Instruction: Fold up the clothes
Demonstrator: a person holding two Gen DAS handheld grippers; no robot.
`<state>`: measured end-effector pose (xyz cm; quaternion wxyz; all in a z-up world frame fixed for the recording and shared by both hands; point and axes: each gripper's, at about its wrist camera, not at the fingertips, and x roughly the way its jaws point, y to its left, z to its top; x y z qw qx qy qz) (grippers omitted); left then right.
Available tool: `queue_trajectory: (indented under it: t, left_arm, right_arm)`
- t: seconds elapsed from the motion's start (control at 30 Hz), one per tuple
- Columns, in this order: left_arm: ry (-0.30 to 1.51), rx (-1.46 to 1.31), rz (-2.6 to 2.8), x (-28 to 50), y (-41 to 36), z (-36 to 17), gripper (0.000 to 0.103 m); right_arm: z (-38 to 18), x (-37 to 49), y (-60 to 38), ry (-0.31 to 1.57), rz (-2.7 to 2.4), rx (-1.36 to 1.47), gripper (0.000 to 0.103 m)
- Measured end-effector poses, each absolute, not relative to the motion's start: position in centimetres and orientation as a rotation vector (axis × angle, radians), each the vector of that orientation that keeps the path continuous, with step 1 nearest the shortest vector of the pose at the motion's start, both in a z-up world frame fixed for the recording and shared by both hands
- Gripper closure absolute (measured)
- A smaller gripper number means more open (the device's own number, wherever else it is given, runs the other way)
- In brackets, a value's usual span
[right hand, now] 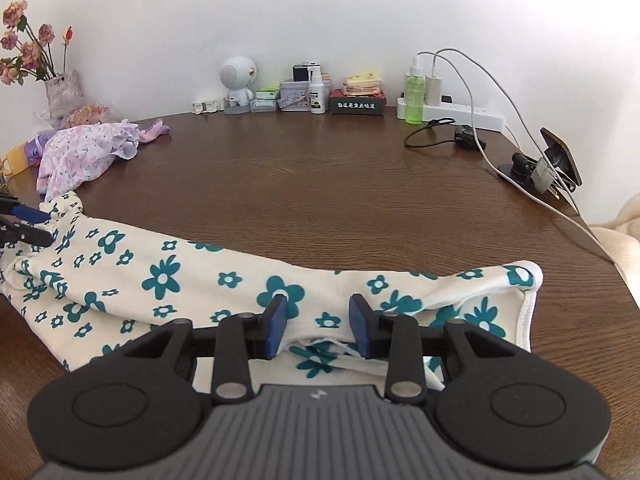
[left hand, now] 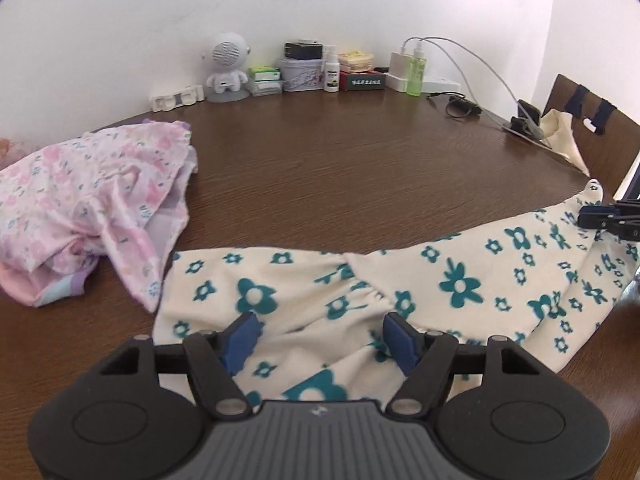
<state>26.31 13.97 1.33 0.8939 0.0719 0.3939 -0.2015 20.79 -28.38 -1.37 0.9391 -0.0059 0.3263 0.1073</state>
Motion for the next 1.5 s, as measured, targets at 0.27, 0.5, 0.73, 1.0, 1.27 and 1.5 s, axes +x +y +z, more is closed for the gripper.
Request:
queue_trajectory:
  t: [0.27, 0.5, 0.73, 1.0, 1.27, 1.5]
  left_arm:
    - [0.815, 0.122, -0.337, 22.7, 15.1, 1.6, 0.059]
    - [0.737, 0.108, -0.257, 20.5, 14.8, 2.8, 0.063]
    - [0.536, 0.115, -0.191, 16.3, 12.6, 6.8, 0.013]
    - [0.528, 0.048, -0.231, 13.8, 6.8, 5.4, 0.007]
    - [0.541, 0.116, -0.326, 12.8, 3.0, 5.0, 0.007]
    - [0.545, 0.167, -0.417, 13.6, 0.0, 5.3, 0.007]
  right_arm:
    - [-1.5, 21.8, -28.5, 0.68, 0.209, -0.085, 0.087]
    - [-0.6, 20.8, -28.7, 0.636, 0.216, -0.035, 0.074]
    - [3.5, 15.7, -31.5, 0.522, 0.181, 0.102, 0.021]
    - [4.0, 11.5, -33.5, 0.544, 0.102, 0.121, 0.003]
    - [2.7, 9.1, -35.0, 0.565, 0.071, 0.142, 0.001]
    - [1.4, 8.2, -36.7, 0.601, 0.038, 0.242, 0.001]
